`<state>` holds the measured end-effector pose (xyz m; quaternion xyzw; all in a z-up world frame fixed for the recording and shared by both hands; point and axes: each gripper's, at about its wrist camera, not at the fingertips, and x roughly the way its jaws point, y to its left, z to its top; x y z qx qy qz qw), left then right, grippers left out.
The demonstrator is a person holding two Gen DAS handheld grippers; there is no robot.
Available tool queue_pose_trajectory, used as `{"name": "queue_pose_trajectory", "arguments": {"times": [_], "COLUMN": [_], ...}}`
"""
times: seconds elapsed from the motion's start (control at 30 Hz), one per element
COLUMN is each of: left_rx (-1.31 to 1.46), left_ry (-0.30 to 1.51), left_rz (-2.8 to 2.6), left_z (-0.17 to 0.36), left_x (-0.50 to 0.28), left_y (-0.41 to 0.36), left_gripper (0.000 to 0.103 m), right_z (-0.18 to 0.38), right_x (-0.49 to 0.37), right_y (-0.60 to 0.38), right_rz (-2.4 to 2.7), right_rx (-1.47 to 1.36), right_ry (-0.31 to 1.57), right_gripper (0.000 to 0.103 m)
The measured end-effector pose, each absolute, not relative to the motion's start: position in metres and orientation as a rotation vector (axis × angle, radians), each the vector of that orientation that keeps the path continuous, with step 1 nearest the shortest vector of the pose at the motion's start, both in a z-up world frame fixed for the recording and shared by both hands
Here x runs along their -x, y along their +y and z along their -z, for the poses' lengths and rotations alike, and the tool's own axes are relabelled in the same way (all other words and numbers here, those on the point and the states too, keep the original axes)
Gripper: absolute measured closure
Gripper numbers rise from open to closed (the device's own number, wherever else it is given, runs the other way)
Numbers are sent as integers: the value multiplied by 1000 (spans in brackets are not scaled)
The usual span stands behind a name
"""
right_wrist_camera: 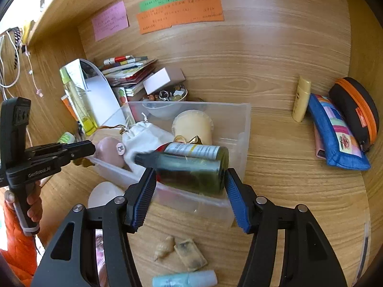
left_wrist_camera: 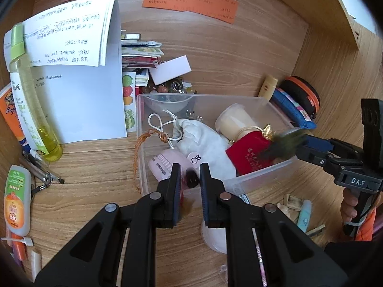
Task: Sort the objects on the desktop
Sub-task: 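Carry the green bottle into the clear box with the right gripper, then open the right gripper to release the bottle and withdraw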
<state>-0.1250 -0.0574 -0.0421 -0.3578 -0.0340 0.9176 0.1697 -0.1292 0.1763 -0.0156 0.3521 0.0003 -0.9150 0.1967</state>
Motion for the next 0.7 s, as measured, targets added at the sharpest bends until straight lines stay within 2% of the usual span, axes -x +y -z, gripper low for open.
{"name": "queue_pose_trajectory", "arguments": {"times": [0.2, 0.23, 0.33, 0.5, 0.6, 0.7], "left_rx": [1025, 1021, 1016, 1001, 974, 943], "left_ry": [-74, -72, -58, -58, -68, -76], "left_rz": [-2606, -2605, -2614, -2620, -2643, -2698], "left_z": [44, 44, 44, 40, 33, 24], "left_x": [131, 132, 131, 124, 118, 110], "left_y": [-56, -55, -55, -57, -64, -77], "left_gripper": [88, 84, 63, 59, 54, 46], "right_z": [22, 23, 23, 21, 19, 16], "right_x": [142, 142, 143, 141, 137, 132], "right_y": [164, 162, 158, 155, 155, 155], "right_rz": [2534, 2534, 2540, 2545, 2551, 2561], "right_rx": [-1008, -1008, -1001, -1000, -988, -975], "right_ry": [44, 50, 70, 85, 84, 89], "right_gripper": [48, 48, 48, 46, 39, 37]}}
